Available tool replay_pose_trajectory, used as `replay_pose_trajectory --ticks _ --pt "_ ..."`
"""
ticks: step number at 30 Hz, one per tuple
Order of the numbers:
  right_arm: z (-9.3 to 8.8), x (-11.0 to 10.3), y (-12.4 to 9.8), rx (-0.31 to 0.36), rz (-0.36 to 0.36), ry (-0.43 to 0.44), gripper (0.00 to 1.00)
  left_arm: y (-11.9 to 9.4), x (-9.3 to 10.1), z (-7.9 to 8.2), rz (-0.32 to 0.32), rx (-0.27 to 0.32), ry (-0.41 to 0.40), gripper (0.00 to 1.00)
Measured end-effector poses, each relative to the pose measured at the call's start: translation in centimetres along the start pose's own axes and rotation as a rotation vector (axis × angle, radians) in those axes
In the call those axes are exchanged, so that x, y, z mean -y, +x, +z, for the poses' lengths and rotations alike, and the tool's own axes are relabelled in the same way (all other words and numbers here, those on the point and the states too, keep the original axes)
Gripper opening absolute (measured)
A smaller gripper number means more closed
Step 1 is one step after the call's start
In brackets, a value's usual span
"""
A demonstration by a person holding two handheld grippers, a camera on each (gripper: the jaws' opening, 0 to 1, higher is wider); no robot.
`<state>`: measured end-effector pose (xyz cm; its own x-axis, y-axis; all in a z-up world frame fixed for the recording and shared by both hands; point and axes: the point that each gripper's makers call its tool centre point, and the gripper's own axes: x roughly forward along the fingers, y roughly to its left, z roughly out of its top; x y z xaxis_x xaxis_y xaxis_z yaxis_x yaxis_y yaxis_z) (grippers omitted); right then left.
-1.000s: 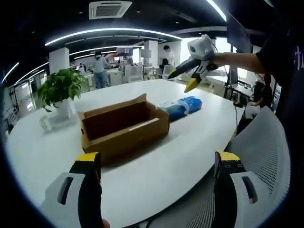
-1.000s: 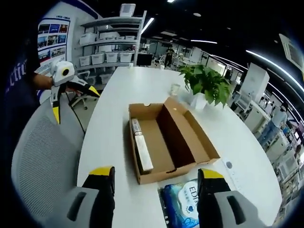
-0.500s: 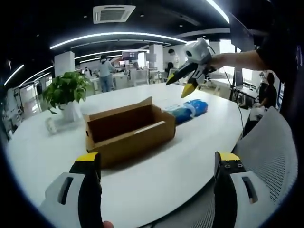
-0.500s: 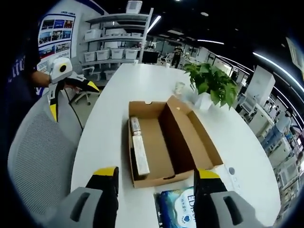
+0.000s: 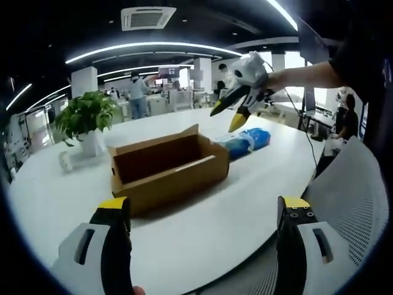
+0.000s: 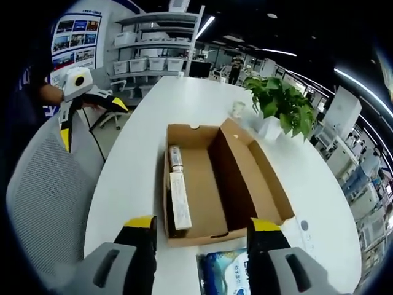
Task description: Operate the shoe box by opening the lid, removing the specified soft item, and placing it in the target area until the item is outside and the box remains undamaged.
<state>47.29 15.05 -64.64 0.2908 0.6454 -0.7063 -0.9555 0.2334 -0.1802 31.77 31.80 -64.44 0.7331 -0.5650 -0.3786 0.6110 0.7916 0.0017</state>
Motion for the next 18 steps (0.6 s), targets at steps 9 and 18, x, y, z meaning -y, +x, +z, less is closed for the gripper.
replay_pose_trajectory --ticks 9,18 --pt "0.1 0.5 1.9 -0.012 0.031 -0.029 0.51 0.1 -0.1 -0.2 -0.005 -0.003 0.0 0.99" --pt "-0.9 0.0 4.1 -0.071 0.09 -0.074 0.47 0.2 -0.2 -0.1 -0.001 0.001 -0.003 0.99"
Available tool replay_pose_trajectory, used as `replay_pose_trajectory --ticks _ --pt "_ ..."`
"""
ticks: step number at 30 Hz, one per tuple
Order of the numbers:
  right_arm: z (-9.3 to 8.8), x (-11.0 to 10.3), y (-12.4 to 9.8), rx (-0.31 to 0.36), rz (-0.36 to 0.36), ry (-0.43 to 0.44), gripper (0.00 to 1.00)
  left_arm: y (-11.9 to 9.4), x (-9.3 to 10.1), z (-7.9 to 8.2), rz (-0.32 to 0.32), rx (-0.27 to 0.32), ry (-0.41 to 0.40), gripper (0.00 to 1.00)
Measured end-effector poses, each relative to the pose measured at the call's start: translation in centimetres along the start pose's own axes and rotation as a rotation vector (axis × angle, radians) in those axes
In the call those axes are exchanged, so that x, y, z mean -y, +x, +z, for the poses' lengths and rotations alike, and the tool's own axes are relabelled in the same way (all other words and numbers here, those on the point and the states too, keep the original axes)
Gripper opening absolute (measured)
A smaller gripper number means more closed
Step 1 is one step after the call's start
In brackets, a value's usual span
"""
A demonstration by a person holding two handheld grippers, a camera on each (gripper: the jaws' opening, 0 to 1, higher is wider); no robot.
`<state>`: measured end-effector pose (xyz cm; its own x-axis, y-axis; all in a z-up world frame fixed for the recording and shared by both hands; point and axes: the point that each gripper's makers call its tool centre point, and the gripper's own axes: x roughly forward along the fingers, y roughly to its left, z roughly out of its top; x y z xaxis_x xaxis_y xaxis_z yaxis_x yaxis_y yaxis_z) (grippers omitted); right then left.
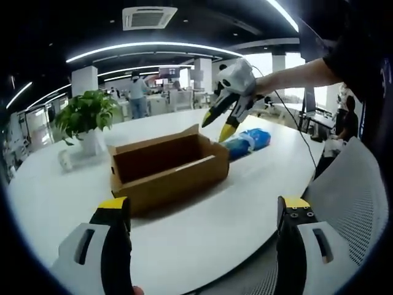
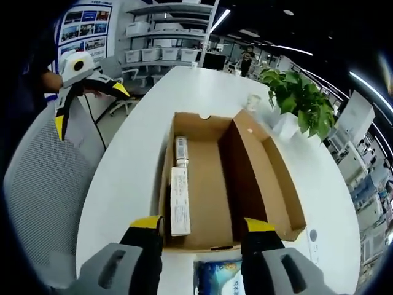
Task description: Operate the shoe box by opening the lid, removing the specified soft item, and placing it in the target area until the item is outside and the box remains undamaged.
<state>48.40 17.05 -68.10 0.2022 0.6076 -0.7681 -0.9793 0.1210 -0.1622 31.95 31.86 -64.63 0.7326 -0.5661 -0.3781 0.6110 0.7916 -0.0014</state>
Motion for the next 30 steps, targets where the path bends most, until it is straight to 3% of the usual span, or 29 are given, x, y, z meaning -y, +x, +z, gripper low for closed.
replay_pose_trajectory --ticks 10,30 --pt "-1.3 -0.5 2.2 -0.069 0.067 -0.033 0.45 0.0 0.0 -0.2 -0.003 -0.009 -0.004 0.99" --pt "-2.2 -1.3 5.2 -0.112 0.15 -0.03 0.4 0.0 -0.1 -0.4 0.004 -0.022 -0.007 0.98"
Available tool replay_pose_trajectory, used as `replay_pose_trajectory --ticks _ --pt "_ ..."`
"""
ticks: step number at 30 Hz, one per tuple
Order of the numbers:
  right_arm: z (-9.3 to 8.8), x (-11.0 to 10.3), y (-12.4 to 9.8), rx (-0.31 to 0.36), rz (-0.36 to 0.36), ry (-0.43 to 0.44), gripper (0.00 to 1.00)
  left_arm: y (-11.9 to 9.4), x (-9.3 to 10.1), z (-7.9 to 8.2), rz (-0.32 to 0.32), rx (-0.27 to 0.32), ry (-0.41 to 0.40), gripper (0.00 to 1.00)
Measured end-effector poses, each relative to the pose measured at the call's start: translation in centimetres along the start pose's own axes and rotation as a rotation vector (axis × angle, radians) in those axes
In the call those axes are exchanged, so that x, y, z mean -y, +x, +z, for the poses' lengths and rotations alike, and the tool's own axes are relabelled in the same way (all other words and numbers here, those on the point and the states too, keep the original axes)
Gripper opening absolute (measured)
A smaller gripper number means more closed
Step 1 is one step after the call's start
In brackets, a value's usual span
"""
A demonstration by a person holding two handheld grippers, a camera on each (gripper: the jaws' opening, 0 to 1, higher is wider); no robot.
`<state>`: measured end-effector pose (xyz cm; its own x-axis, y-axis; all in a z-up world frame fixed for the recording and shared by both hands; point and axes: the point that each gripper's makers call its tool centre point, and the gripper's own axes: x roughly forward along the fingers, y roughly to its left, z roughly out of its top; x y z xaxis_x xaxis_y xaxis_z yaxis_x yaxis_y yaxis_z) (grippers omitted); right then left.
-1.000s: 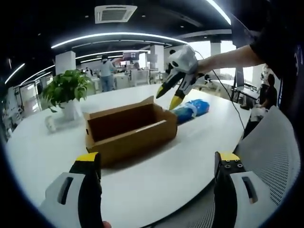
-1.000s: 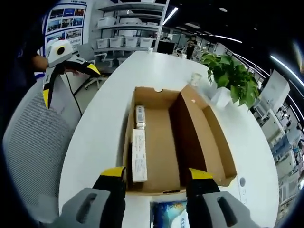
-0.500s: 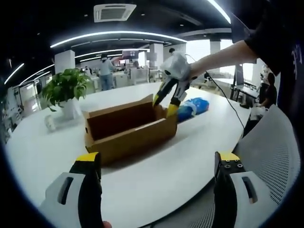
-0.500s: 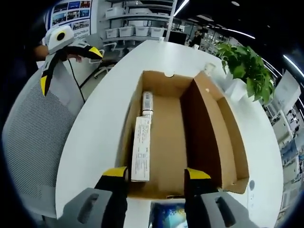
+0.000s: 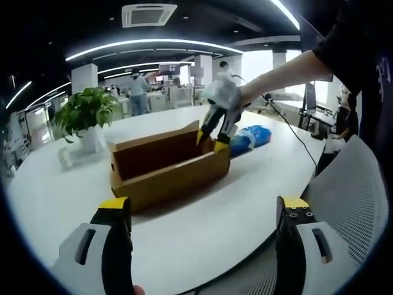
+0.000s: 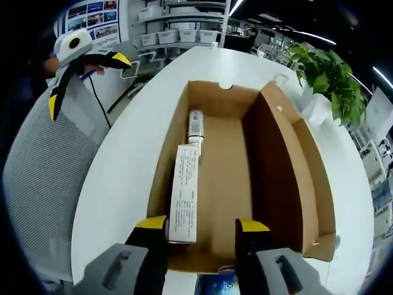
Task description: Operate the shoe box by opening the lid, removing the specified soft item, and placing it in the target area until the item is outside and the box remains undamaged.
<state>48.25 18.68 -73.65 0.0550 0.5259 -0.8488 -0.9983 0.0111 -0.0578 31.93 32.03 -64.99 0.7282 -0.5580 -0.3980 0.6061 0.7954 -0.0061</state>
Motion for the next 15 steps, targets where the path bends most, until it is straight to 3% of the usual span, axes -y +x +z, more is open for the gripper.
replay_pose_trajectory --ticks 15 --pt "0.1 -1.3 1.0 -0.024 0.021 -0.051 0.16 0.1 0.0 0.0 0.002 0.004 0.006 0.97"
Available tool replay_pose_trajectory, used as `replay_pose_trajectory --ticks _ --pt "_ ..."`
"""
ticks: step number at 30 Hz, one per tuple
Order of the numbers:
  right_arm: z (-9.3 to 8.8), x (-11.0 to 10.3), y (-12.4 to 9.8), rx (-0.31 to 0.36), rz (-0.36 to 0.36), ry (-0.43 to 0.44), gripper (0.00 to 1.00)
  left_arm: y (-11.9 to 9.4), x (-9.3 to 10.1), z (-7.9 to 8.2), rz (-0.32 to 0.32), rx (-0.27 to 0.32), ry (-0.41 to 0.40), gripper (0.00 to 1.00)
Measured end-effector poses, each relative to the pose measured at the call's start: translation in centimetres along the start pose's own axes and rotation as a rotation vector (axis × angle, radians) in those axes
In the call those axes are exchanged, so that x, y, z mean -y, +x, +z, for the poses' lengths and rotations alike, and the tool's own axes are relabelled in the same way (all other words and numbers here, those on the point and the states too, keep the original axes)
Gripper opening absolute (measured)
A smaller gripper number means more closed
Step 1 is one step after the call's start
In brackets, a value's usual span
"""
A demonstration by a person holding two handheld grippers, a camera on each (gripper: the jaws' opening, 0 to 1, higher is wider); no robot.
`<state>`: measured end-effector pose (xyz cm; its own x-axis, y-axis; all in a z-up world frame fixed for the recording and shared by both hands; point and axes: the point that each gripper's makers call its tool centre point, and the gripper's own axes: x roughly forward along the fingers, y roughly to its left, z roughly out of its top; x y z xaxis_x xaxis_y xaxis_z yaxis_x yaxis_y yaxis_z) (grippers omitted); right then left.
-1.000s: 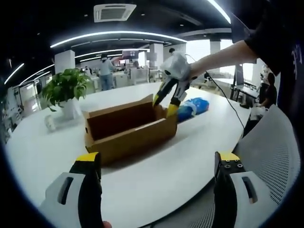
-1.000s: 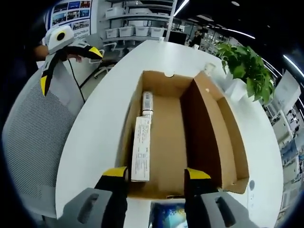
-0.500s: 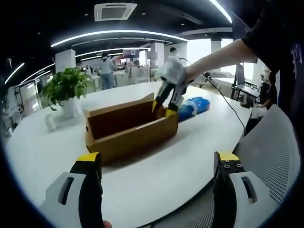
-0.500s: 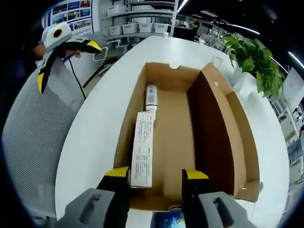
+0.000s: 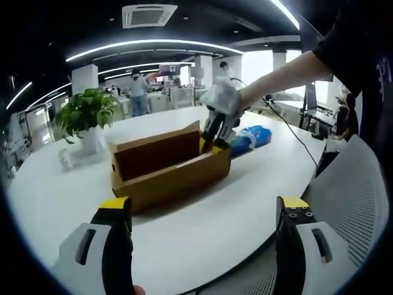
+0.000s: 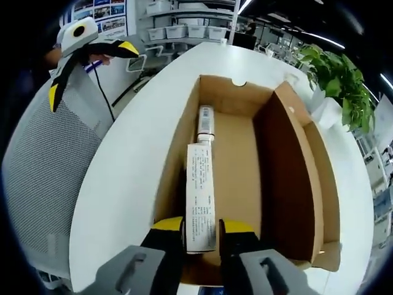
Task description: Operate the shoe box by opening the lid, removing the specified soft item, and placing it in the target area until the item is outside and the box remains undamaged.
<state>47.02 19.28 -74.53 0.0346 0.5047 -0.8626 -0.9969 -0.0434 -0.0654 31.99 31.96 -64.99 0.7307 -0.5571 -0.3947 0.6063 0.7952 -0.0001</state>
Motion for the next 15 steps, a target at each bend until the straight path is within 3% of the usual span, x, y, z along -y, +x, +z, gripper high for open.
replay_pose_trajectory --ticks 15 --pt "0.8 0.1 -1.1 0.026 -0.033 -0.025 0.14 0.0 0.0 0.0 -0.001 0.004 0.006 0.97"
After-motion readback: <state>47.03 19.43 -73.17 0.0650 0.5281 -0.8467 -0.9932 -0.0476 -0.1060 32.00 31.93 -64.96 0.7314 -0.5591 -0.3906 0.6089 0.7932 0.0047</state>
